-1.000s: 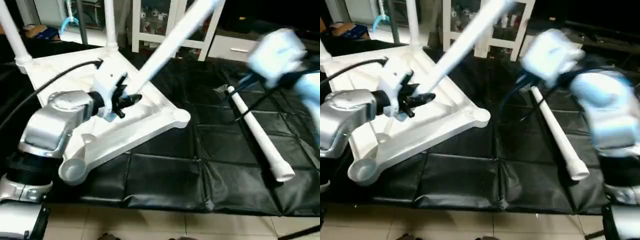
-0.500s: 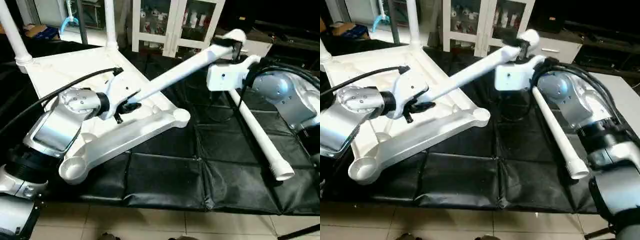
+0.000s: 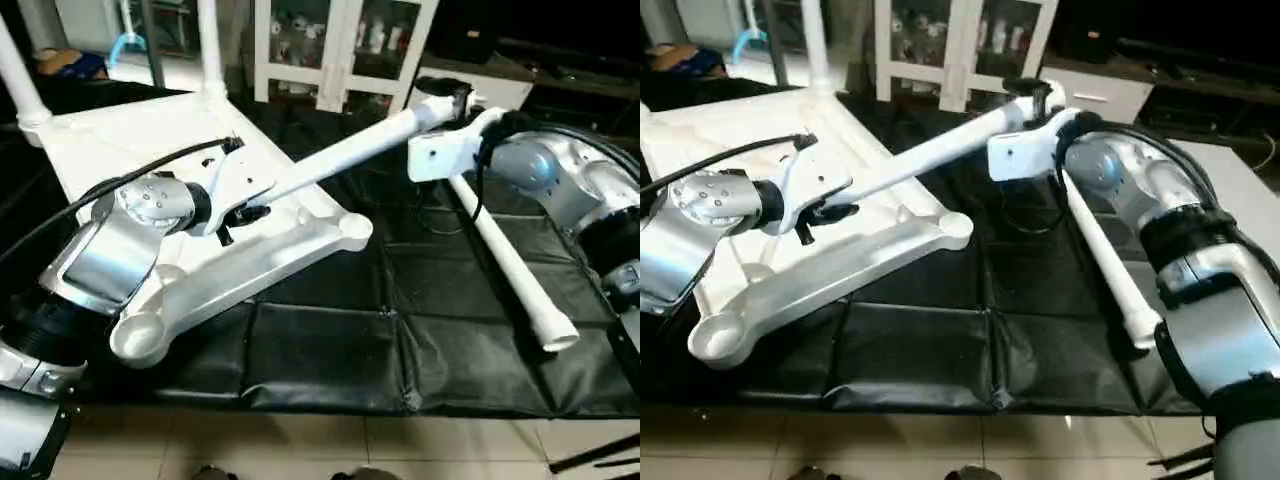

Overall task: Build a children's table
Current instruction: Pick table leg

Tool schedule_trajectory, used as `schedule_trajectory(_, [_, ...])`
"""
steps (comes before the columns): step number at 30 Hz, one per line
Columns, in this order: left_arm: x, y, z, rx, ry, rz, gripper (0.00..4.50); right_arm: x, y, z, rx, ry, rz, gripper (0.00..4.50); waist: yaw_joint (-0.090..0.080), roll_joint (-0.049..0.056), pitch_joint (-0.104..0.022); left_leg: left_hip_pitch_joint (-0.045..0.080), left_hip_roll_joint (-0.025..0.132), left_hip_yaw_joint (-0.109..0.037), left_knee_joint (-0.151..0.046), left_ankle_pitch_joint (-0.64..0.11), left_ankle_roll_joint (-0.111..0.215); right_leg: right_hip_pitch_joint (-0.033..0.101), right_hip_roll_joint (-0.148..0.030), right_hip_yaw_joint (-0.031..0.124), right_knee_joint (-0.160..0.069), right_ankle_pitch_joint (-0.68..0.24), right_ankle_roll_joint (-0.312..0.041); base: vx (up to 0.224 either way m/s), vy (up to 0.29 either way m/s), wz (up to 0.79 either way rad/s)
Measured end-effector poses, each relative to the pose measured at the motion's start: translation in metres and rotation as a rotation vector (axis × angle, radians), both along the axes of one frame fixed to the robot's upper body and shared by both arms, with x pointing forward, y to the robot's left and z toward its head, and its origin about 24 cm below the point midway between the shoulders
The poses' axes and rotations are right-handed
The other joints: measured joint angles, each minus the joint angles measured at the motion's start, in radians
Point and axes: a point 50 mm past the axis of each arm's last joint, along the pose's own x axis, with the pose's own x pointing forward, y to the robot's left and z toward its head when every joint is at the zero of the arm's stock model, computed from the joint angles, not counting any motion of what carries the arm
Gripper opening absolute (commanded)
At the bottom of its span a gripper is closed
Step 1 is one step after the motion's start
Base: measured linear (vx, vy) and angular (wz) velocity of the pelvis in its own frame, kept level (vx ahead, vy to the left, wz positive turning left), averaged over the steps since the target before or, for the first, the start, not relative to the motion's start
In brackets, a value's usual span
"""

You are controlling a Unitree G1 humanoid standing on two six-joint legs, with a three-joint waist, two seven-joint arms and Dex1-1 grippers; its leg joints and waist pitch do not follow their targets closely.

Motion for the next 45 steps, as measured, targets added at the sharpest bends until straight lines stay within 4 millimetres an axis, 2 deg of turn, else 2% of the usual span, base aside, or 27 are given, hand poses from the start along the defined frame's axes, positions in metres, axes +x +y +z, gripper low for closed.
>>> schedule_trajectory(2, [0.000,0.000,0.000,0.004,-0.002,0.001,1.48,0.001,-0.002,-0.003,-0.019,0.003,-0.005,4.34,0.000,0.000,0.000,0.000,0.000,0.000,0.000,0.000,0.000,0.000,0.000,0.000,0.000,0.000,0.000,0.000,0.000,0.00])
schedule_trajectory(4, [0.000,0.000,0.000,0.008,-0.004,0.002,1.48,0.002,-0.001,-0.005,-0.033,0.010,0.000,4.06,-0.001,0.000,0.000,0.000,0.000,0.000,0.000,0.000,0.000,0.000,0.000,0.000,0.000,0.000,0.000,0.000,0.000,0.00])
schedule_trajectory(7, [0.000,0.000,0.001,0.017,-0.011,-0.001,1.48,0.002,-0.001,-0.006,-0.034,0.009,0.008,3.96,0.000,0.000,0.000,0.000,0.000,0.000,0.000,0.000,0.000,0.000,0.000,0.000,0.001,0.001,-0.001,0.000,0.000,0.00])
schedule_trajectory(12, [-0.001,0.001,0.003,0.035,-0.016,-0.007,1.48,0.004,-0.005,-0.010,-0.060,0.009,-0.013,3.52,0.000,-0.002,0.001,-0.001,0.000,0.000,0.000,0.000,0.001,-0.001,0.000,0.000,0.001,0.001,-0.002,0.000,0.000,0.00])
schedule_trajectory(17, [-0.005,-0.004,0.007,0.045,-0.020,-0.052,1.48,0.007,-0.004,-0.004,-0.058,-0.022,-0.011,3.11,0.000,-0.003,0.001,-0.002,0.000,0.000,0.000,0.000,0.001,-0.001,0.000,0.000,0.001,0.001,-0.002,0.000,0.000,0.00])
schedule_trajectory(28, [-0.007,-0.006,0.008,0.072,-0.024,-0.085,1.48,0.007,-0.003,-0.012,-0.059,-0.009,-0.002,3.03,0.000,-0.004,0.002,-0.002,0.000,0.000,0.001,0.000,0.001,-0.002,0.000,0.000,0.001,0.001,-0.002,0.000,0.000,0.00])
schedule_trajectory(30, [-0.007,-0.006,0.008,0.074,-0.023,-0.086,1.48,0.007,-0.004,-0.013,-0.059,-0.005,-0.003,2.68,0.000,-0.004,0.002,-0.002,0.000,0.000,0.001,0.000,0.001,-0.002,0.000,0.000,0.001,0.001,-0.002,0.000,0.000,0.00])
schedule_trajectory(33, [-0.007,-0.006,0.009,0.081,-0.031,-0.087,1.48,0.007,-0.005,-0.015,-0.059,0.003,-0.005,2.65,0.000,-0.004,0.002,-0.002,0.000,0.000,0.001,0.000,0.001,-0.001,0.000,0.000,0.001,0.001,-0.002,0.000,0.000,0.00])
schedule_trajectory(35, [-0.007,-0.006,0.009,0.086,-0.033,-0.090,1.48,0.007,-0.006,-0.016,-0.060,0.010,-0.009,2.32,0.000,-0.004,0.002,-0.002,0.000,0.000,0.001,0.000,0.001,-0.001,0.000,0.000,0.001,0.001,-0.002,0.000,0.000,0.00])
schedule_trajectory(38, [-0.007,-0.006,0.010,0.090,-0.036,-0.090,1.48,0.006,-0.006,-0.016,-0.056,0.012,-0.007,2.22,0.000,-0.004,0.002,-0.002,0.000,0.000,0.001,0.000,0.001,-0.002,0.000,0.000,0.001,0.001,-0.002,0.000,0.000,0.00])
schedule_trajectory(40, [-0.007,-0.006,0.010,0.090,-0.037,-0.089,1.48,0.006,-0.006,-0.016,-0.056,0.015,-0.006,1.97,0.000,-0.004,0.002,-0.002,0.000,0.000,0.001,0.000,0.001,-0.002,0.000,0.000,0.001,0.001,-0.002,0.000,0.000,0.00])
schedule_trajectory(45, [-0.007,-0.006,0.010,0.093,-0.037,-0.089,1.48,0.006,-0.006,-0.016,-0.052,0.020,-0.007,1.87,0.000,-0.005,0.002,-0.002,0.000,0.000,0.001,0.000,0.001,-0.002,0.000,0.000,0.001,0.001,-0.002,0.000,0.000,0.00])
